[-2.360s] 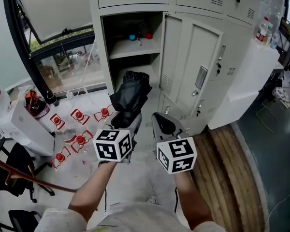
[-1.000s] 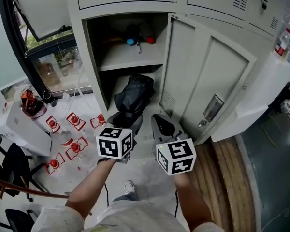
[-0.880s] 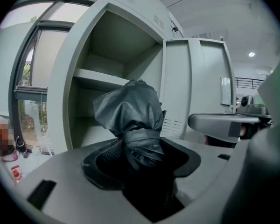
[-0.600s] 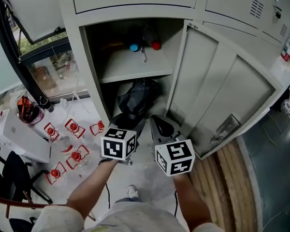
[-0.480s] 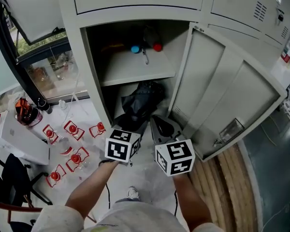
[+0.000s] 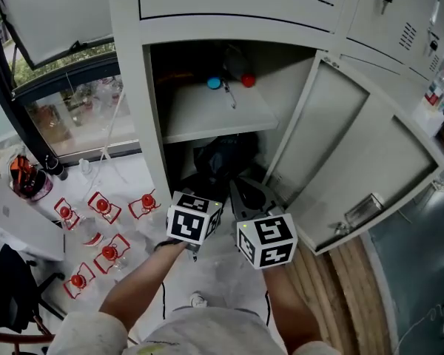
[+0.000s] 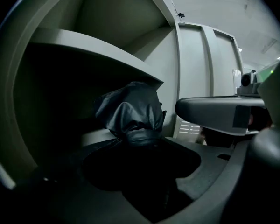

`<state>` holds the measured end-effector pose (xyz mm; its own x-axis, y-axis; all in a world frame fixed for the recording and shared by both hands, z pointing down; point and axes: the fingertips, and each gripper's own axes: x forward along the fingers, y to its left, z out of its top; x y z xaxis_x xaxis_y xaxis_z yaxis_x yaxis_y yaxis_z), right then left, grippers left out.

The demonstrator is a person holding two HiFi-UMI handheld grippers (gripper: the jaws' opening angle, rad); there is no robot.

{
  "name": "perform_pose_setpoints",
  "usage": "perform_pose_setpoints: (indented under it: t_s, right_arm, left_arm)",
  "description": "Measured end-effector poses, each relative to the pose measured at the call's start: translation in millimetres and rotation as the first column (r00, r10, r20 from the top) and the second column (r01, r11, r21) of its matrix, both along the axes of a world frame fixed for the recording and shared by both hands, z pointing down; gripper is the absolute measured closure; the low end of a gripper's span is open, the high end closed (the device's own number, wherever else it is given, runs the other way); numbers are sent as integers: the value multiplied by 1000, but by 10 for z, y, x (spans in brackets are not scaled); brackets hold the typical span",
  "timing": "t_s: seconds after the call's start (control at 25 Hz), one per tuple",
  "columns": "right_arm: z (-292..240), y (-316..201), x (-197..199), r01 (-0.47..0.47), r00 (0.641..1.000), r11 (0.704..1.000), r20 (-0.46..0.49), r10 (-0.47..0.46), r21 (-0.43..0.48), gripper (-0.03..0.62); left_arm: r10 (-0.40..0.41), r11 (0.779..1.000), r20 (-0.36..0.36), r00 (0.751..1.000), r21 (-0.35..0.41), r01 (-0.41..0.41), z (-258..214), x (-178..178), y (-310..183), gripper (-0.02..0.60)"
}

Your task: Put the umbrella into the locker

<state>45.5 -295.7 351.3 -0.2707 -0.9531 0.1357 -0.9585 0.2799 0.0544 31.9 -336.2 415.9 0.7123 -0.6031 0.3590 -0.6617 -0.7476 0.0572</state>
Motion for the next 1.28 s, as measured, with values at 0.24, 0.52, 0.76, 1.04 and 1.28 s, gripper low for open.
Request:
perform_pose_setpoints:
  t_s: [0.24, 0.52, 0.76, 1.04, 1.28]
  right_arm:
    - [-22, -108, 93, -3, 1000, 1000, 6, 3, 8, 591]
    - [1, -210, 210, 56, 998, 998, 26, -57, 19, 591]
    - [-5, -276, 317, 103, 993, 994, 55, -104, 27, 591]
    - [27, -343, 339, 149, 986, 988, 67, -151, 25, 591]
    - [40, -403, 324, 166, 983, 986, 72, -168, 27, 591]
  left_arm:
    - [10, 1000, 44, 999, 10, -11, 0, 109, -175, 328]
    - [-14, 999, 55, 998, -43, 16, 38, 276, -313, 328]
    - [-57, 998, 139, 989, 46, 51, -108, 339, -502, 328]
    - [-90, 995, 235, 968, 70, 76, 1, 326, -753, 328]
    - [-70, 993, 298, 952, 108, 39, 81, 368, -937, 328]
